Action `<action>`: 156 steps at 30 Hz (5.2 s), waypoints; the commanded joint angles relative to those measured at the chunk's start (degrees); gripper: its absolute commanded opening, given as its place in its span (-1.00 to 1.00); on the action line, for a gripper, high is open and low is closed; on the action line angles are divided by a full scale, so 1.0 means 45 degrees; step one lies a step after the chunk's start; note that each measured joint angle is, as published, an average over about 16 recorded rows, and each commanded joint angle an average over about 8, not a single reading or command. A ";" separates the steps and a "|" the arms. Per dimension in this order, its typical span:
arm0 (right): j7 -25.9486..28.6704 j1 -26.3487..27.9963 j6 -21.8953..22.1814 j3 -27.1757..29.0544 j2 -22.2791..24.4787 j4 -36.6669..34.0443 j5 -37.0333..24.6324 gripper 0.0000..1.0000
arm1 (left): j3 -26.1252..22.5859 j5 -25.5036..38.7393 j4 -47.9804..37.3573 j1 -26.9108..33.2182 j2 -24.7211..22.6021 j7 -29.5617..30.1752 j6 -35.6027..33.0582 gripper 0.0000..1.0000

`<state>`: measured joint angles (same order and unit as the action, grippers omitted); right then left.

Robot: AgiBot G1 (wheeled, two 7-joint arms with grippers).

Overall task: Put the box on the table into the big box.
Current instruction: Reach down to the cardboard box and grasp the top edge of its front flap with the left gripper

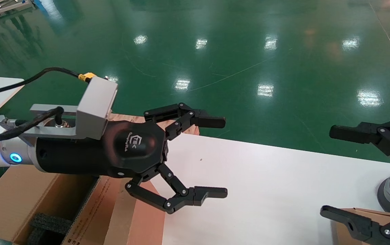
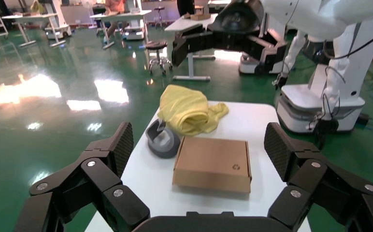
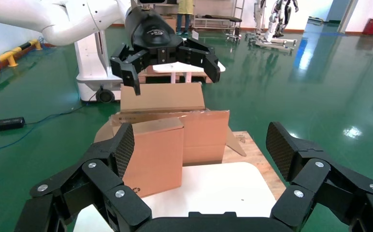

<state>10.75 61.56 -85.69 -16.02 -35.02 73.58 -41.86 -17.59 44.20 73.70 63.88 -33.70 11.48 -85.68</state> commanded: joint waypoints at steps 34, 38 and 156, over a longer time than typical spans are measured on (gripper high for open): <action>0.0000 0.0000 0.0000 0.0000 0.0000 0.0000 0.0000 1.00 | -0.5793 0.6877 0.1518 0.7038 0.0315 0.9380 -0.0341 1.00; 0.0000 0.0000 0.0000 0.0000 0.0000 0.0000 0.0000 1.00 | -0.6772 0.7540 0.1526 0.7922 0.0022 1.0852 -0.0648 1.00; 0.0000 0.0000 0.0000 0.0000 0.0000 0.0000 0.0000 1.00 | -2.0970 0.3634 -0.3541 1.5099 -0.3058 1.4771 -0.1597 1.00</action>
<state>10.75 61.56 -85.69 -16.02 -35.02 73.58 -41.86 -112.07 60.60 57.76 131.68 -47.61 78.04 -92.82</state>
